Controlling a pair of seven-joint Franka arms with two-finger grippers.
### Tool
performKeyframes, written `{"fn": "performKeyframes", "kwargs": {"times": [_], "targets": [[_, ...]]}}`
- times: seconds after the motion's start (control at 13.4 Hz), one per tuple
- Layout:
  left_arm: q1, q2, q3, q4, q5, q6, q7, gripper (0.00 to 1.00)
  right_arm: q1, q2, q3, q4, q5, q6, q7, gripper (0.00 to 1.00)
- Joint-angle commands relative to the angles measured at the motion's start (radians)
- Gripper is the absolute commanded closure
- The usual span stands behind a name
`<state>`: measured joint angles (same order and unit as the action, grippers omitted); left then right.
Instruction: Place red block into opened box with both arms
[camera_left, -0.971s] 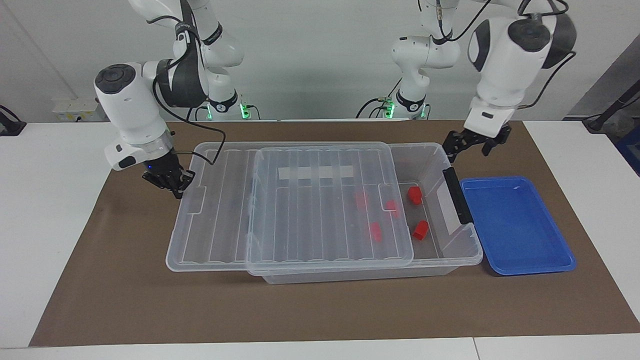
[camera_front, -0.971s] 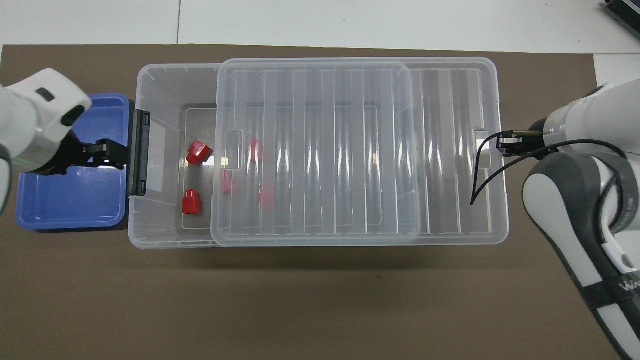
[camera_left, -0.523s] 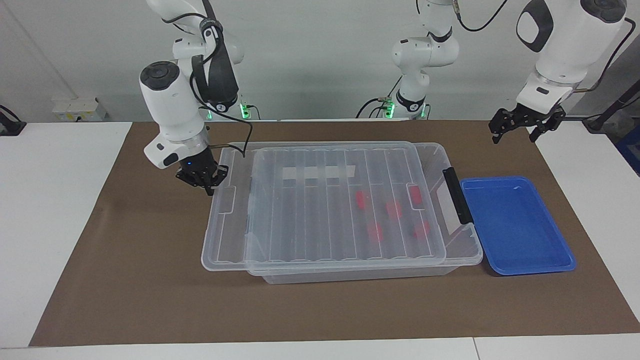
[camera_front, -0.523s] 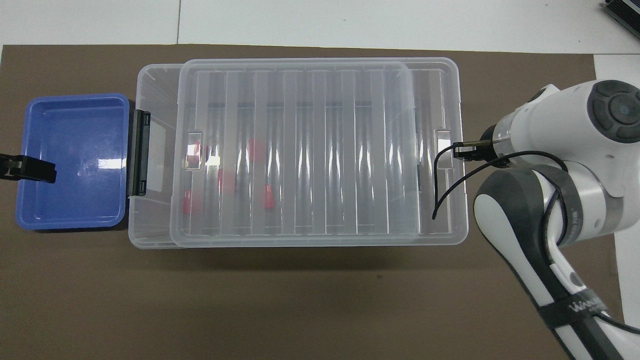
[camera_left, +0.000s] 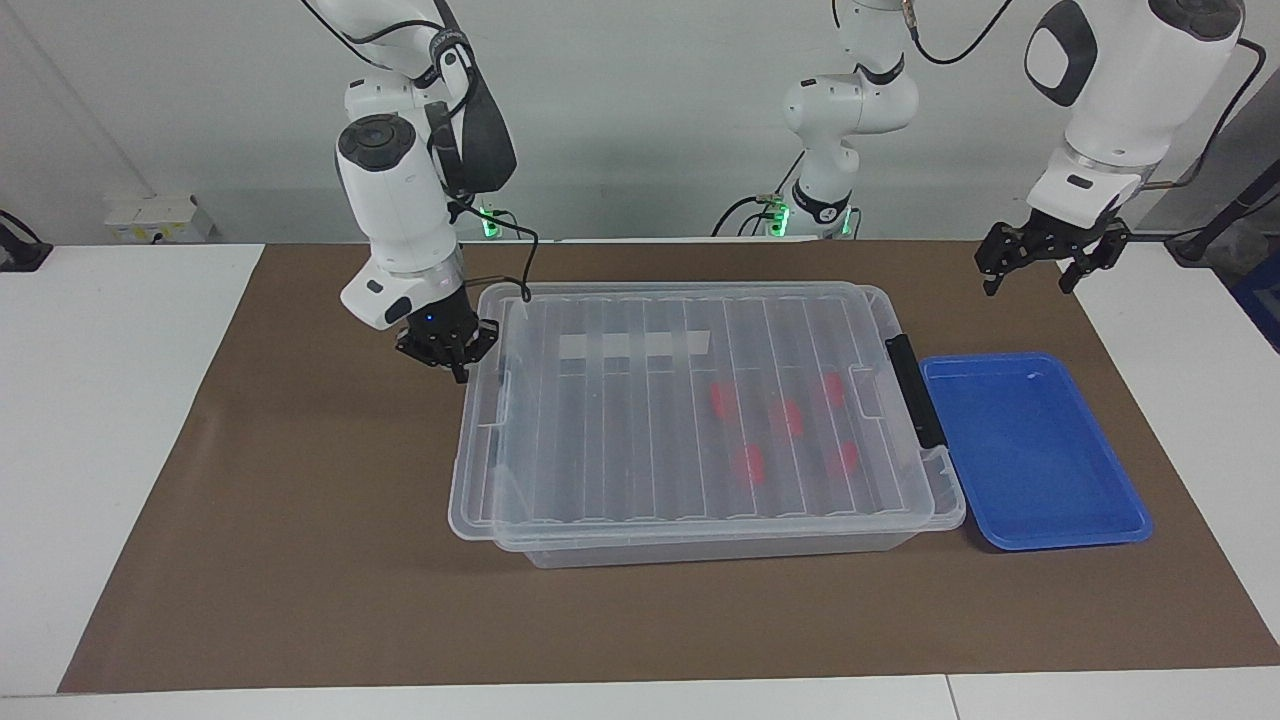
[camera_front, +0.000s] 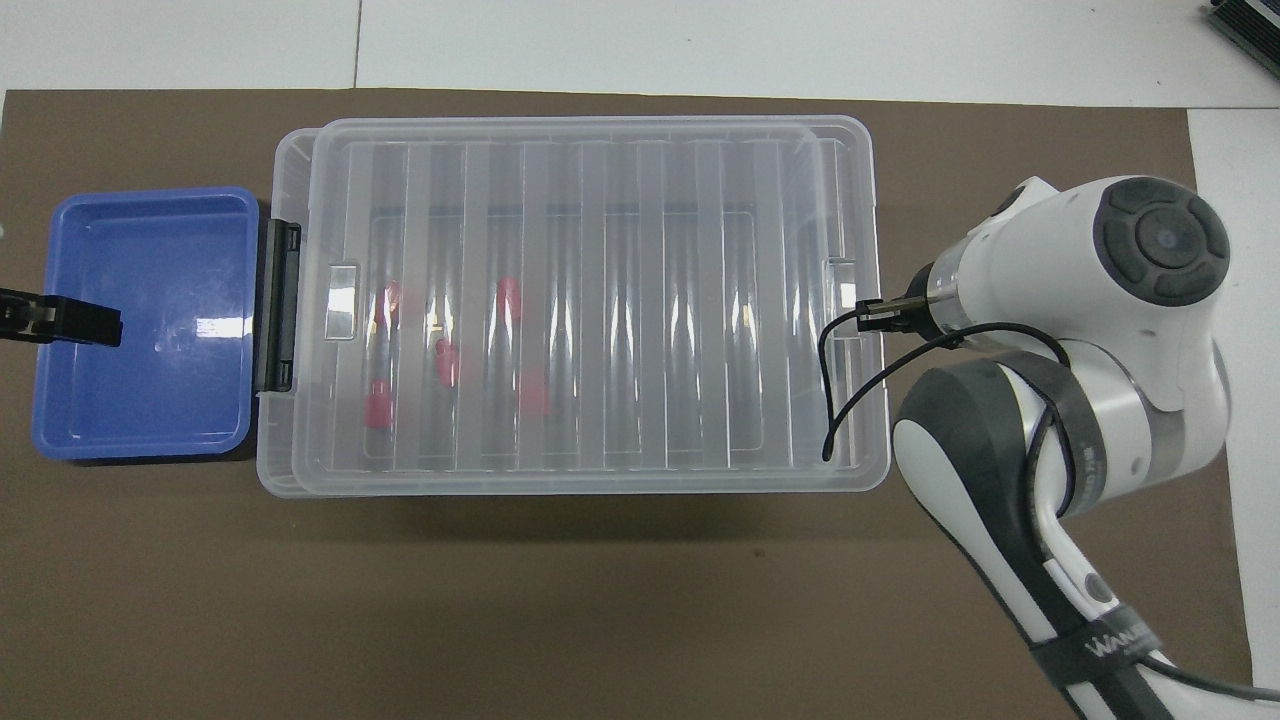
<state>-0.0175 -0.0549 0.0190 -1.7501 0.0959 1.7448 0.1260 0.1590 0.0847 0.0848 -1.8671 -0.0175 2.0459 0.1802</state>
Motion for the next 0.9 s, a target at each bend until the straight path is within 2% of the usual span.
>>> {"fn": "performKeyframes", "kwargs": {"times": [0.0, 0.15, 0.22, 0.82], "targets": [[-0.077, 0.049, 0.056, 0.062, 0.005, -0.067, 0.012, 0.0, 0.002, -0.014, 0.004, -0.017, 0.017, 0.014, -0.011, 1.0], [-0.082, 0.088, 0.056, 0.191, 0.005, -0.231, 0.017, 0.0, 0.008, -0.014, 0.018, -0.017, 0.017, 0.019, -0.01, 1.0], [-0.082, 0.09, 0.055, 0.205, 0.005, -0.257, 0.015, 0.0, 0.017, -0.014, 0.02, -0.017, 0.017, 0.019, -0.01, 1.0], [-0.085, 0.069, 0.038, 0.195, 0.005, -0.246, 0.004, 0.0, 0.008, -0.019, 0.018, -0.001, 0.019, 0.008, -0.011, 1.0]]}}
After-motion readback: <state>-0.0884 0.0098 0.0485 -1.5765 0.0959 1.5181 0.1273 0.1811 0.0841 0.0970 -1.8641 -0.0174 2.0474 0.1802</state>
